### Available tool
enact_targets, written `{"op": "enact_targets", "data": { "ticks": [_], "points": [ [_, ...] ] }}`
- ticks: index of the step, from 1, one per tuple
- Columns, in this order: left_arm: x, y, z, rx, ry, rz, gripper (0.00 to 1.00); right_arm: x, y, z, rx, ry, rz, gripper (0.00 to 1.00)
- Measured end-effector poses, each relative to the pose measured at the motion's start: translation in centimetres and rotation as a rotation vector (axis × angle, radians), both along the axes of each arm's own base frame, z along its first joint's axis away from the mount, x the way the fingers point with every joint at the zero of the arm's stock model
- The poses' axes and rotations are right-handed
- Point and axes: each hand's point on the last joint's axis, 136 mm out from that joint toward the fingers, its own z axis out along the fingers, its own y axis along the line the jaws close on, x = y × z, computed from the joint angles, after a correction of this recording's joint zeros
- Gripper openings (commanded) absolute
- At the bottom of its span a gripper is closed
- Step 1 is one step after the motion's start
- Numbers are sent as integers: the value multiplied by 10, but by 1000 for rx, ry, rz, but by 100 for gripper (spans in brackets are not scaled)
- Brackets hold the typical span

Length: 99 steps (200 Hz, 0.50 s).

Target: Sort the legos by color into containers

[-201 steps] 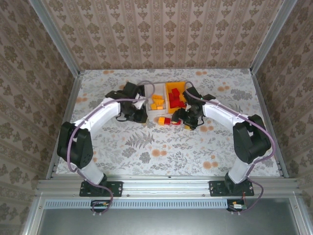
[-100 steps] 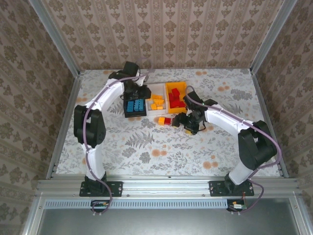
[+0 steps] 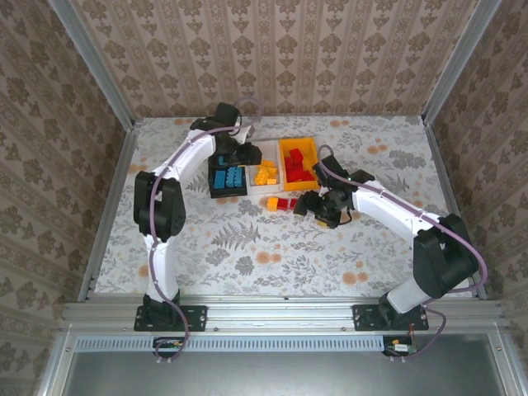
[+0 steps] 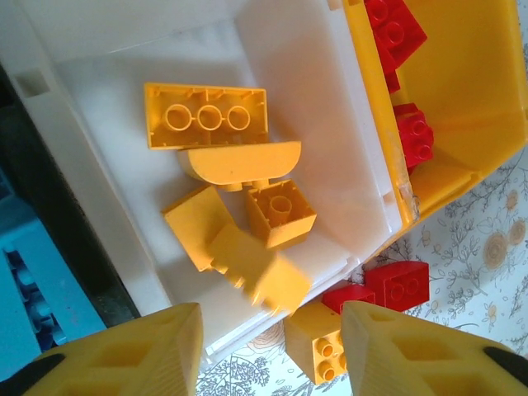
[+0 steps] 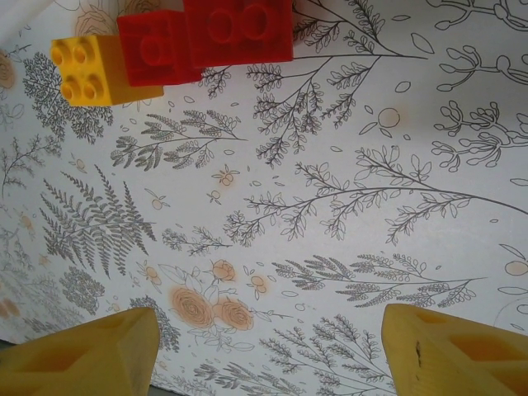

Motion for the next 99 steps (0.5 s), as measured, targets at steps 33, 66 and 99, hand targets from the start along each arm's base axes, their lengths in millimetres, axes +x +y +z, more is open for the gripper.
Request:
{"op": "enact_targets", "data": {
  "ticks": [33, 66, 99],
  "points": [
    [-5, -2, -2, 23, -3, -16, 62, 0, -2, -5, -27, 24, 8, 73],
    [-20, 12, 5, 63, -18, -21, 69, 17, 2, -10, -78, 40, 44, 73],
    [-49, 31, 25, 85, -47, -22, 70, 43, 12, -17, -117, 39, 96, 73]
  ]
}}
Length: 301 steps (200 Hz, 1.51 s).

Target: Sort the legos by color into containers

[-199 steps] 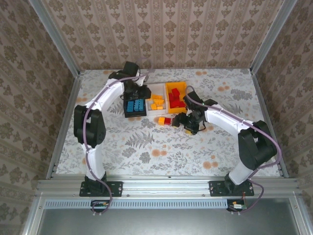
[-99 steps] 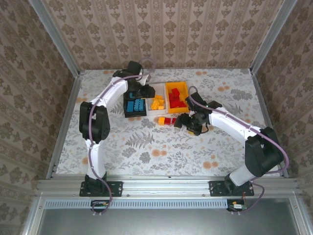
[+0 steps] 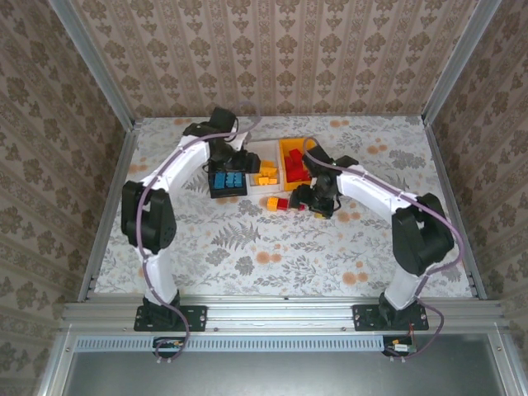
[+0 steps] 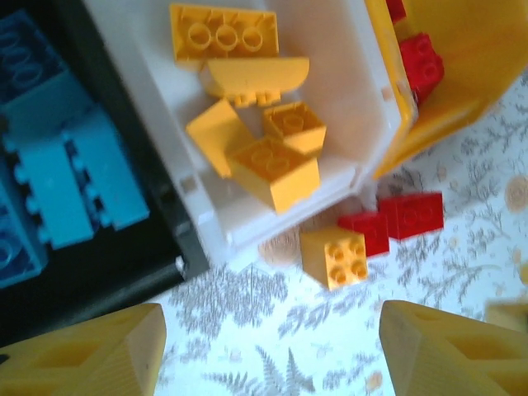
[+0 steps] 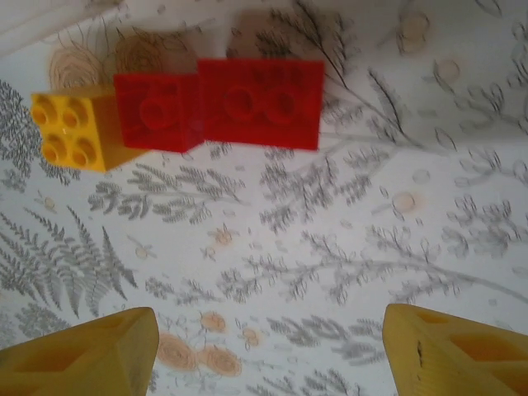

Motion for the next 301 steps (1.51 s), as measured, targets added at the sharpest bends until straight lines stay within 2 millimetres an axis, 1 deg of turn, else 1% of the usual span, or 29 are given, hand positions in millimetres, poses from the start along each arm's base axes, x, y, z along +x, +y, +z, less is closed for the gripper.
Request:
{"op": "enact_targets", "data": {
  "ticks": [11, 25, 50, 76, 94, 133, 144, 156, 174, 206, 240, 263, 283, 301],
  "points": [
    [-12, 8, 5, 3, -3, 5, 71, 8, 4, -6, -10, 6, 20, 72],
    [-27, 19, 5, 8, 5, 13, 71, 15, 6, -13, -20, 17, 37, 72],
    [-48, 40, -6, 24, 42, 42, 71, 26, 8, -27, -38, 40, 57, 70],
    [-62, 55, -17, 47, 73, 67, 71, 35, 8, -36, -48, 53, 71, 69],
    [-68, 60, -16, 50, 71, 75, 72, 38, 7, -41, -53, 62, 74, 68],
    [-74, 67, -6, 42, 44, 88, 72, 40, 5, -55, -65, 88, 73, 64],
    [-74, 69, -4, 42, 44, 92, 72, 39, 4, -59, -70, 96, 79, 61],
    [-74, 71, -4, 45, 44, 97, 72, 39, 4, -62, -73, 103, 83, 55],
    [-76, 72, -6, 49, 51, 99, 72, 39, 3, -65, -76, 108, 80, 50],
    [-77, 73, -6, 50, 56, 99, 72, 40, 1, -65, -77, 106, 76, 43],
    [-76, 73, -7, 49, 56, 101, 72, 42, -2, -64, -77, 102, 70, 43],
    [-75, 74, -8, 49, 59, 104, 72, 41, -9, -59, -87, 92, 59, 43],
    [-74, 73, -11, 46, 68, 102, 72, 43, -14, -40, -76, 56, 42, 43],
    [-71, 71, -13, 43, 67, 101, 72, 48, -18, -13, -49, -2, 21, 43]
  ]
}}
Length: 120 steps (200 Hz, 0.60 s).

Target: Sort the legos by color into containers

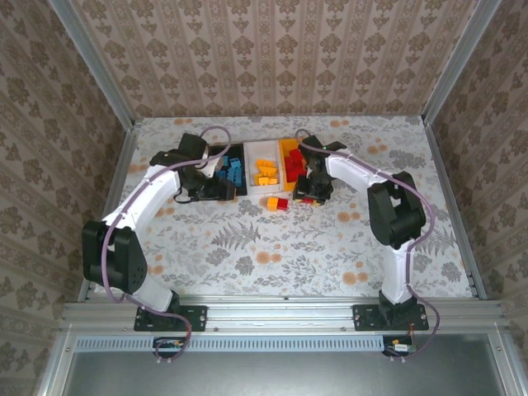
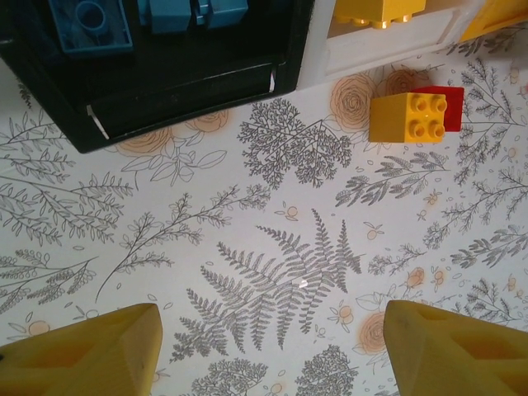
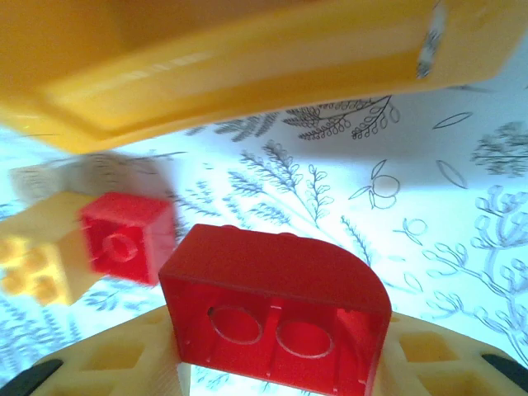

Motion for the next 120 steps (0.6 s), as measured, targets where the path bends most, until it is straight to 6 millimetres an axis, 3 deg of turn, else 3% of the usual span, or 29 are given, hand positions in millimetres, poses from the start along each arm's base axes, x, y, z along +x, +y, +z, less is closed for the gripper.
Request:
{"op": "enact_targets", "data": {
  "ticks": [22, 54, 67, 90, 120],
  "points": [
    [5, -3, 1, -11, -20, -2, 74, 9, -4, 27, 34, -55, -36, 43],
    [3, -14, -1, -18, -66, -48, 85, 39, -6, 53, 85, -119, -87, 43],
    [-3, -23, 0, -20, -95, -93, 99, 56, -6, 60, 103, -145, -100, 43],
    [-14, -35, 12, -44, -175, -151, 100, 82, -4, 63, 131, -167, -116, 43],
    [-26, -36, 34, -83, -324, -169, 100, 104, -6, 50, 141, -152, -138, 43]
  ]
}}
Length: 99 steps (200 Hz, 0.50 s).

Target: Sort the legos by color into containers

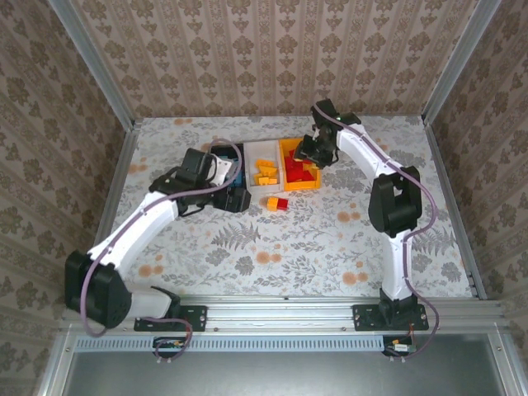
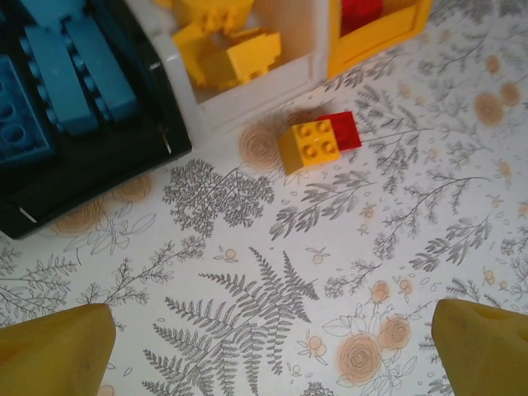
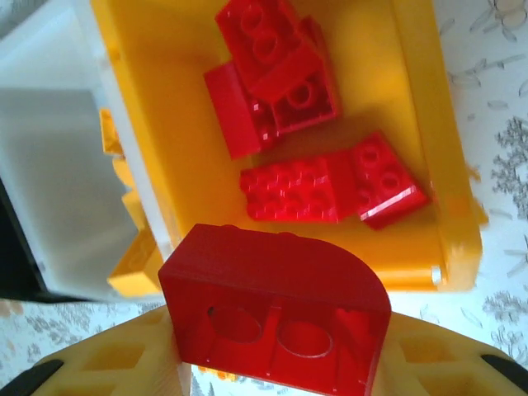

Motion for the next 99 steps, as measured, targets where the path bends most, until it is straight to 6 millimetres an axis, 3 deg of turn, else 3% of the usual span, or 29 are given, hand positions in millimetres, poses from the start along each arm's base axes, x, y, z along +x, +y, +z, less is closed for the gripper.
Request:
{"op": "enact_targets", "data": {
  "ticks": [45, 99],
  "points": [
    [-4, 15, 10, -4, -103, 60, 100, 18, -8, -22, 4, 37, -24, 45],
    [-2, 22, 8, 19, -98, 104, 100, 31, -2, -22, 27, 25, -18, 49]
  ]
}}
